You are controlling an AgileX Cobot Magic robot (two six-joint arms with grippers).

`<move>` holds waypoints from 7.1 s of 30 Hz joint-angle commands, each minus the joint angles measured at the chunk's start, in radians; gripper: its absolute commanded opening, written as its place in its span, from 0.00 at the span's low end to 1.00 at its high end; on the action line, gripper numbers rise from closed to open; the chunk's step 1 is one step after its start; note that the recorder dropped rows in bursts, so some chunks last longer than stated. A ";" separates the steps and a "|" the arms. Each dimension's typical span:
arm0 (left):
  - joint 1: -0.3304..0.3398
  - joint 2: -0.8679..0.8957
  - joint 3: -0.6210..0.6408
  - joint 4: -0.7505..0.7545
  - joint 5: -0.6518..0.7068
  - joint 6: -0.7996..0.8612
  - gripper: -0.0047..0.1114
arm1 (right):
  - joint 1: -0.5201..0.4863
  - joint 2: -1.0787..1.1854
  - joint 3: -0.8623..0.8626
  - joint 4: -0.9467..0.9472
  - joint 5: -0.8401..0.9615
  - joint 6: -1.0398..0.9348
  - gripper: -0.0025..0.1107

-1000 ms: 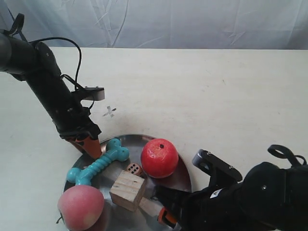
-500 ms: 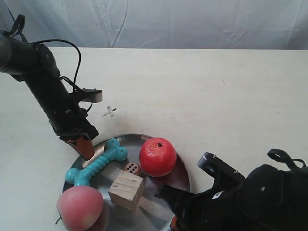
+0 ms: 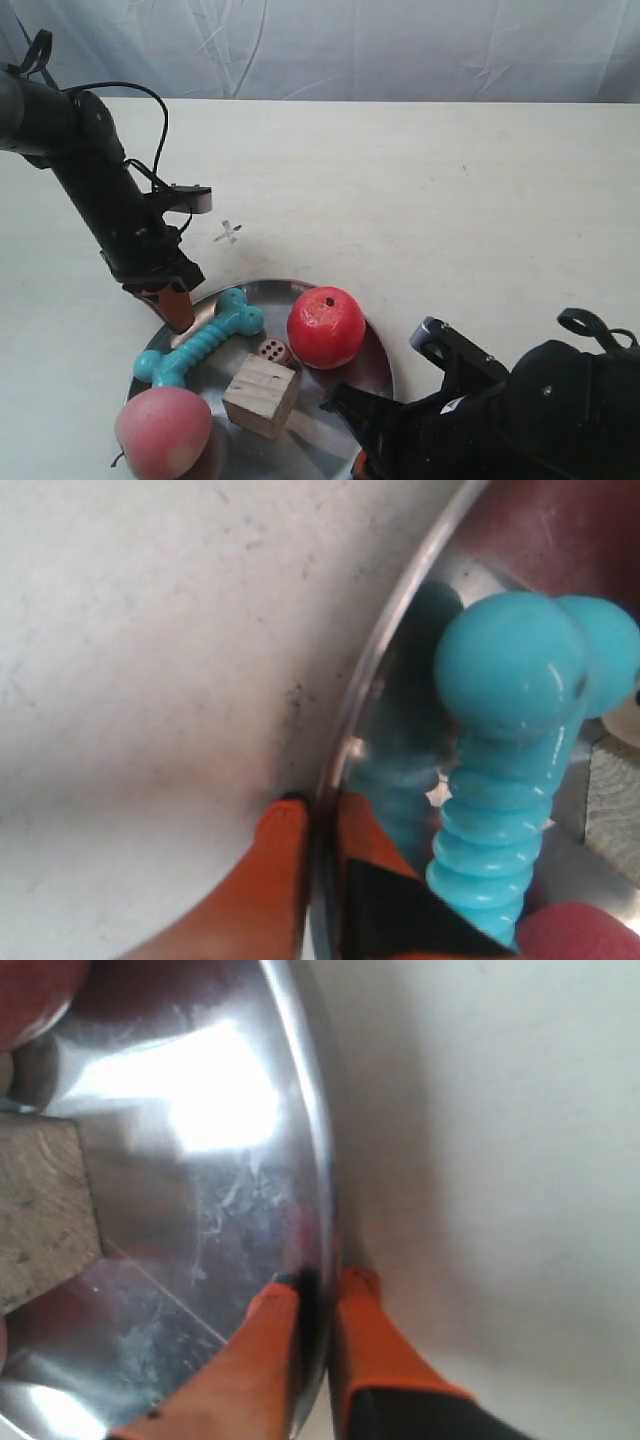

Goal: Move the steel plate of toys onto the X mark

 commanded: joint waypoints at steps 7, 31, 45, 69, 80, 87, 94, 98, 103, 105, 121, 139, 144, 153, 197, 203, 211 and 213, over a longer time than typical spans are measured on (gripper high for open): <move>-0.003 -0.044 0.003 -0.003 0.034 -0.029 0.04 | 0.002 -0.020 -0.014 -0.016 0.023 -0.025 0.02; -0.003 -0.059 -0.055 0.031 0.147 -0.100 0.04 | -0.004 -0.052 -0.014 -0.024 0.036 -0.027 0.02; -0.003 -0.059 -0.064 0.050 0.147 -0.112 0.04 | -0.062 -0.052 -0.059 -0.089 0.058 -0.027 0.02; -0.003 -0.057 -0.171 0.097 0.147 -0.162 0.04 | -0.062 -0.045 -0.074 -0.095 -0.039 -0.027 0.02; -0.003 -0.057 -0.187 0.106 0.147 -0.166 0.04 | -0.202 -0.015 -0.140 -0.187 0.064 -0.029 0.02; -0.003 -0.055 -0.250 0.134 0.147 -0.194 0.04 | -0.239 0.055 -0.221 -0.242 0.115 -0.029 0.02; -0.003 -0.022 -0.305 0.168 0.147 -0.214 0.04 | -0.246 0.107 -0.302 -0.266 0.127 -0.029 0.02; -0.003 0.012 -0.350 0.173 0.147 -0.222 0.04 | -0.290 0.137 -0.336 -0.287 0.159 -0.029 0.02; -0.003 0.073 -0.453 0.197 0.147 -0.242 0.04 | -0.380 0.162 -0.397 -0.342 0.197 -0.029 0.02; -0.003 0.102 -0.498 0.195 0.147 -0.244 0.04 | -0.405 0.181 -0.430 -0.363 0.210 -0.029 0.02; -0.003 0.207 -0.619 0.219 0.147 -0.244 0.04 | -0.411 0.399 -0.683 -0.452 0.248 -0.025 0.02; -0.003 0.207 -0.618 0.190 0.147 -0.267 0.15 | -0.411 0.406 -0.683 -0.459 0.237 -0.025 0.02; -0.003 0.207 -0.618 0.190 0.147 -0.270 0.32 | -0.411 0.406 -0.683 -0.459 0.253 -0.025 0.13; -0.003 0.207 -0.618 0.190 0.147 -0.274 0.39 | -0.411 0.406 -0.683 -0.459 0.297 -0.025 0.40; 0.014 0.166 -0.618 0.302 0.147 -0.338 0.50 | -0.411 0.397 -0.766 -0.951 0.544 0.235 0.58; 0.060 0.089 -0.618 0.295 0.147 -0.342 0.50 | -0.411 0.353 -0.766 -0.963 0.532 0.245 0.58; 0.123 -0.043 -0.616 0.262 0.147 -0.364 0.25 | -0.411 0.205 -0.766 -1.168 0.624 0.245 0.29; 0.144 -0.110 -0.600 0.232 0.147 -0.360 0.08 | -0.411 0.133 -0.766 -1.246 0.664 0.245 0.06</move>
